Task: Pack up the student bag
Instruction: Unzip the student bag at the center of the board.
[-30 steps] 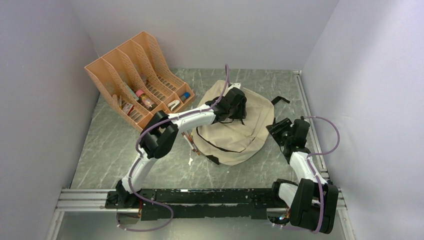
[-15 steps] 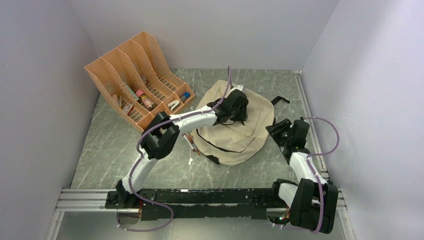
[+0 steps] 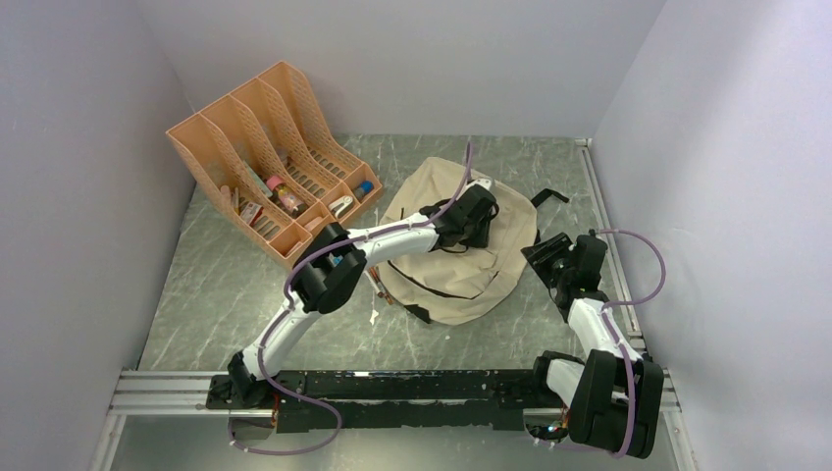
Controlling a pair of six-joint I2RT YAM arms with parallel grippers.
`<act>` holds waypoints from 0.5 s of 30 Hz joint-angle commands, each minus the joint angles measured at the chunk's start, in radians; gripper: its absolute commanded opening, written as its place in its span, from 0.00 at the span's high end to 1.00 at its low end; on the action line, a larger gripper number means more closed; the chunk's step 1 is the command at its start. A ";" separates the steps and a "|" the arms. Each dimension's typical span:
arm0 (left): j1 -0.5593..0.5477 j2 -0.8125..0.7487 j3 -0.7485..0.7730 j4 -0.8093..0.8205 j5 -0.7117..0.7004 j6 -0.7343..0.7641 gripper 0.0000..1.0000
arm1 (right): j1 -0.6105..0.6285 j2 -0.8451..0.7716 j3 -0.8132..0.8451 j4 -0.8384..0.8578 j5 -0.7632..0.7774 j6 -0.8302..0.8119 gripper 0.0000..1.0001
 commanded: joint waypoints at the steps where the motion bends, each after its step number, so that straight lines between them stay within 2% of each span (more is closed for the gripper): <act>1: 0.002 0.054 0.036 -0.095 -0.040 0.079 0.68 | -0.003 0.004 -0.010 0.026 -0.006 0.001 0.47; 2: 0.002 0.054 0.037 -0.097 -0.048 0.090 0.70 | -0.003 0.006 -0.010 0.027 -0.007 0.002 0.47; 4: 0.002 0.052 0.035 -0.096 -0.059 0.112 0.84 | -0.003 0.008 -0.010 0.029 -0.008 0.000 0.47; 6: 0.002 0.048 0.036 -0.095 -0.067 0.130 0.94 | -0.003 0.009 -0.006 0.024 -0.006 -0.003 0.47; 9: 0.001 0.039 0.053 -0.093 -0.075 0.167 0.95 | -0.003 -0.002 0.013 -0.011 0.011 -0.014 0.47; 15: 0.004 -0.024 0.089 -0.044 -0.055 0.260 0.95 | -0.003 -0.027 0.082 -0.129 0.086 -0.038 0.38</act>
